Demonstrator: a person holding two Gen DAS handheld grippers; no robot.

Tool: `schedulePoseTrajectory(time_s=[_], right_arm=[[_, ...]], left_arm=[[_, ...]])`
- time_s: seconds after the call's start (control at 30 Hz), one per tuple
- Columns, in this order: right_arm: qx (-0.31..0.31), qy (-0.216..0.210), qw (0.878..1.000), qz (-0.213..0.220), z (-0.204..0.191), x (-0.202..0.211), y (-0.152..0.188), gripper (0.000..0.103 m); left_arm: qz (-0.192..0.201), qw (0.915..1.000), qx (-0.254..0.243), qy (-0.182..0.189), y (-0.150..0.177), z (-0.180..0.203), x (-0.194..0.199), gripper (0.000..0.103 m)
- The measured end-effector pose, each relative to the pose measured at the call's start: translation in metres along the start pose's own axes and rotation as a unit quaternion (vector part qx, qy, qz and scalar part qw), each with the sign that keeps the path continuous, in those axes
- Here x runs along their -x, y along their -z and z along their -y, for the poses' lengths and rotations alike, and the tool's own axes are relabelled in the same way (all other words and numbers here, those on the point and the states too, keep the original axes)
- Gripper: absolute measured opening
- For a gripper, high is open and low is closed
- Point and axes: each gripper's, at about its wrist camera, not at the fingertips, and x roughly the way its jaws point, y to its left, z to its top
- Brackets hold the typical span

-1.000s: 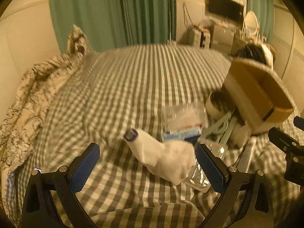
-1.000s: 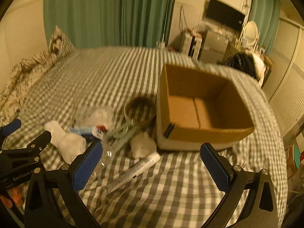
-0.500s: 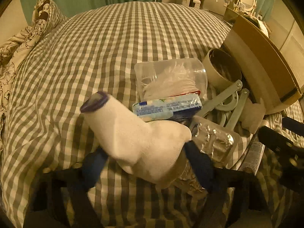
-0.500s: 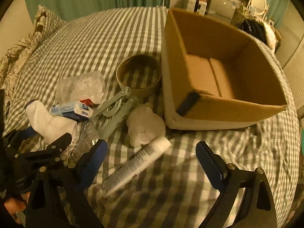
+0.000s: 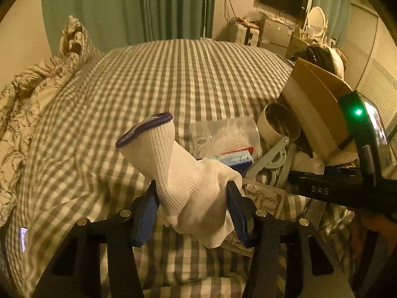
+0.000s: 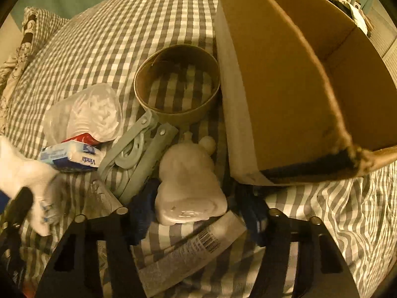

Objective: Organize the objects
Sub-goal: 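Grasp the white sock with the left gripper while the right grasps the white figurine, then carry sock and figurine over the box and open both grippers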

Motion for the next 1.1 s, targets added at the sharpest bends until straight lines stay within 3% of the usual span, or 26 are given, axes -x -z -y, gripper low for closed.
schedulePoseTrajectory(time_s=[0.03,0.27,0.6,0.83,0.93,1.1], right_arm=[[0.003,0.002,1.0,0.003,-0.001,0.001,0.001,0.052],[0.022,0.01,0.998,0.058,-0.013,0.033,0.019,0.052],[0.045,-0.023,0.985,0.164,-0.01,0.129,0.063,0.051],[0.043,-0.026,0.969,0.244,0.019,0.209,0.06,0.051],[0.055,0.015,0.959,0.277,0.04,0.245,0.047,0.051],[0.039,0.021,0.952,0.302,0.093,0.283,0.013,0.051]], left_arm=[[0.001,1.0,0.0,-0.001,0.0,-0.001,0.003,0.054],[0.017,0.9998,0.011,-0.008,0.007,-0.01,0.024,0.054],[0.072,0.9974,0.007,-0.007,0.002,0.005,0.087,0.052],[0.132,0.9904,-0.021,0.036,-0.04,0.056,0.138,0.052],[0.155,0.9852,-0.039,0.061,-0.067,0.089,0.153,0.052],[0.175,0.9769,-0.07,0.1,-0.108,0.143,0.154,0.052]])
